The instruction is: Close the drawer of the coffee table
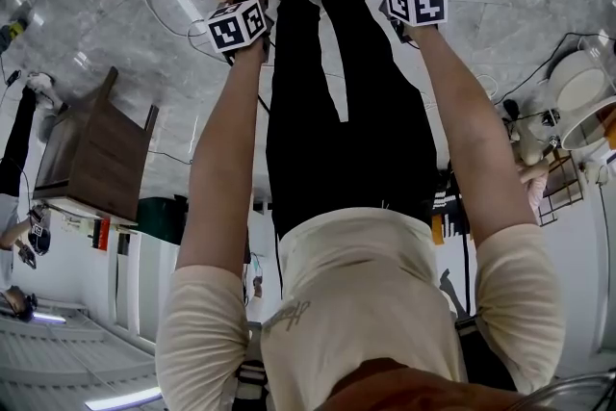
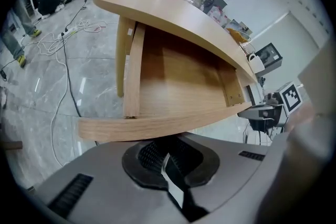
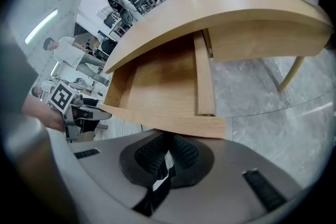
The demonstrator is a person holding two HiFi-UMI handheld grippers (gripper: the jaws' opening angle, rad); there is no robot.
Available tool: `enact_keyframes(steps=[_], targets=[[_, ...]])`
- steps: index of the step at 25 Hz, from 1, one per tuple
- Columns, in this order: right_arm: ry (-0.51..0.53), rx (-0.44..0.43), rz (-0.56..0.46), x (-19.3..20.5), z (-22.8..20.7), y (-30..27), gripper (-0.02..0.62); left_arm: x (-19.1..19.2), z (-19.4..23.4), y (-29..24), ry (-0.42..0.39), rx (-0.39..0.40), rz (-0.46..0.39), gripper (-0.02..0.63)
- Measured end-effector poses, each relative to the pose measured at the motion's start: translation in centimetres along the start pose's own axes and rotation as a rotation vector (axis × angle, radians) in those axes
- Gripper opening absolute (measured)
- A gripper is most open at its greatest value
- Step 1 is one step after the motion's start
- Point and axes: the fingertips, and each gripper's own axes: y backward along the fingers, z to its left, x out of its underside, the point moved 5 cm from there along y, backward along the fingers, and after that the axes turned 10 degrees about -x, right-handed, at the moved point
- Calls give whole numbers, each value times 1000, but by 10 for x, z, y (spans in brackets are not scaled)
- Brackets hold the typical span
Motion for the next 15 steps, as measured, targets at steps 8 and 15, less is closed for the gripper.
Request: enact_keyframes(steps=[8,15], targets=[[11,5,7,-13,2,3,-6,-12,-1,4,-26,-4,-2,5],[10,12,6,-27,-1,4,-6,-27,-2,4,-28,-8,-3,5]])
